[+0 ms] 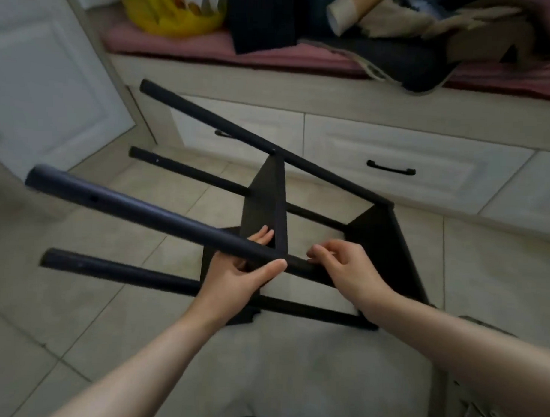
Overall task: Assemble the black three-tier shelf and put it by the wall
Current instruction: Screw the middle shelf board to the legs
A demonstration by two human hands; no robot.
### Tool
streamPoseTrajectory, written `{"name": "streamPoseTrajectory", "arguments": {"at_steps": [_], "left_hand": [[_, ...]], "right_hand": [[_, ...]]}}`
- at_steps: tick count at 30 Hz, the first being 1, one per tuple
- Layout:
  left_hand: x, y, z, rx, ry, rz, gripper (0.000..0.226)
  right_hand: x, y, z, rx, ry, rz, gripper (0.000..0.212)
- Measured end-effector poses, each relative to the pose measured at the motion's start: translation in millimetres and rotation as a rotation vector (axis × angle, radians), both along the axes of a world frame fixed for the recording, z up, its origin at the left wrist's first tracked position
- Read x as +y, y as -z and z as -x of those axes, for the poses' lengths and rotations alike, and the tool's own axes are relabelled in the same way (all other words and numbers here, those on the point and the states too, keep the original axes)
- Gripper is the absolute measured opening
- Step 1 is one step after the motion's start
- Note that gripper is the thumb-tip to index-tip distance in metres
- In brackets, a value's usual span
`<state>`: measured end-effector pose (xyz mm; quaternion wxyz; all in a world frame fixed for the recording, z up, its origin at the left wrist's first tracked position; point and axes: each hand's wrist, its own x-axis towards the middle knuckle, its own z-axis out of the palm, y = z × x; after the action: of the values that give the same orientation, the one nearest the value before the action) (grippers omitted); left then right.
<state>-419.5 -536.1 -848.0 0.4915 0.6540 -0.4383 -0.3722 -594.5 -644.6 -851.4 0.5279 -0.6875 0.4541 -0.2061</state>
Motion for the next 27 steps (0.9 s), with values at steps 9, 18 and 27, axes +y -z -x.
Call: {"name": "streamPoseTrajectory", "arguments": {"at_steps": [9, 18, 27], "left_hand": [[36, 80, 13, 0.253, -0.156, -0.025, 0.066], [59, 115, 18, 0.372, -0.247, -0.088, 0.056], [79, 138, 28, 0.419, -0.296, -0.121, 0.055]], "right_hand": [[6, 39, -1, 0.105, -0.156, -0.075, 0.017], [11, 60, -5, 0.174, -0.340, -0.132, 0.016], [21, 75, -3, 0.192, -0.449, -0.182, 0.013]]}}
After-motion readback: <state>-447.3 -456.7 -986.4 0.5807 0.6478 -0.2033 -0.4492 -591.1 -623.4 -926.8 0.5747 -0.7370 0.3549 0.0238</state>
